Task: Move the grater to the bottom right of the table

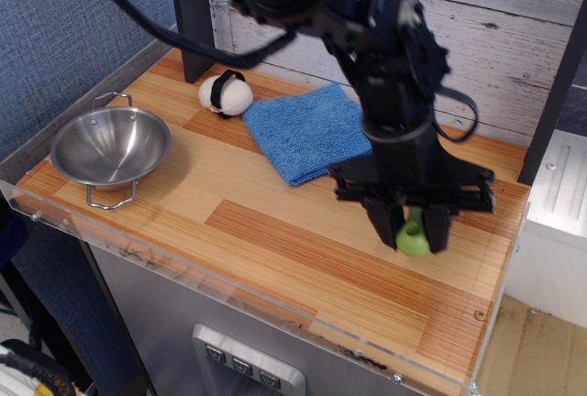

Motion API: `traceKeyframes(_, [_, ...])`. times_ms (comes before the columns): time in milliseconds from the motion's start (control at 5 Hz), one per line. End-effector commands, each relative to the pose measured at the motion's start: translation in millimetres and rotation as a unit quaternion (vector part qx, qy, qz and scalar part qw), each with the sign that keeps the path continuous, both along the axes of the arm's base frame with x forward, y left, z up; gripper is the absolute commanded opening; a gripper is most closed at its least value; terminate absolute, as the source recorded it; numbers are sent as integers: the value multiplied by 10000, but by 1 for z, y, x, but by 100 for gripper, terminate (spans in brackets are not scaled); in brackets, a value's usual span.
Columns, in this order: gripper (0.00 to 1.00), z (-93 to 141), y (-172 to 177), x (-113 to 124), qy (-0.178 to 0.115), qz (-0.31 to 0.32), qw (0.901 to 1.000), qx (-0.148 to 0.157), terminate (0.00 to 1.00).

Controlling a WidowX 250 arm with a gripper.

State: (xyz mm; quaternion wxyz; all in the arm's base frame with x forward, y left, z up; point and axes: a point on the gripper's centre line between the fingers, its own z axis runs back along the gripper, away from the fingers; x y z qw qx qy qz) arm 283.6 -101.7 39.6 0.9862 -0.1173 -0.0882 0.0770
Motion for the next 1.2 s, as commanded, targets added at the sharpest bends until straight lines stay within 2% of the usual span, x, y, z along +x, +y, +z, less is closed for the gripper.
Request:
traceKeyframes(0, [0, -13, -12, -3, -9, -32, 10000, 30, 0])
traceKeyframes(400, [0, -28, -6, -3, 75, 80, 9999, 130, 0])
traceKeyframes(600, [100, -27, 0, -3, 194, 131, 9996, 149, 0])
traceKeyframes(1000, [100, -24, 3, -9, 210, 168, 9996, 128, 0])
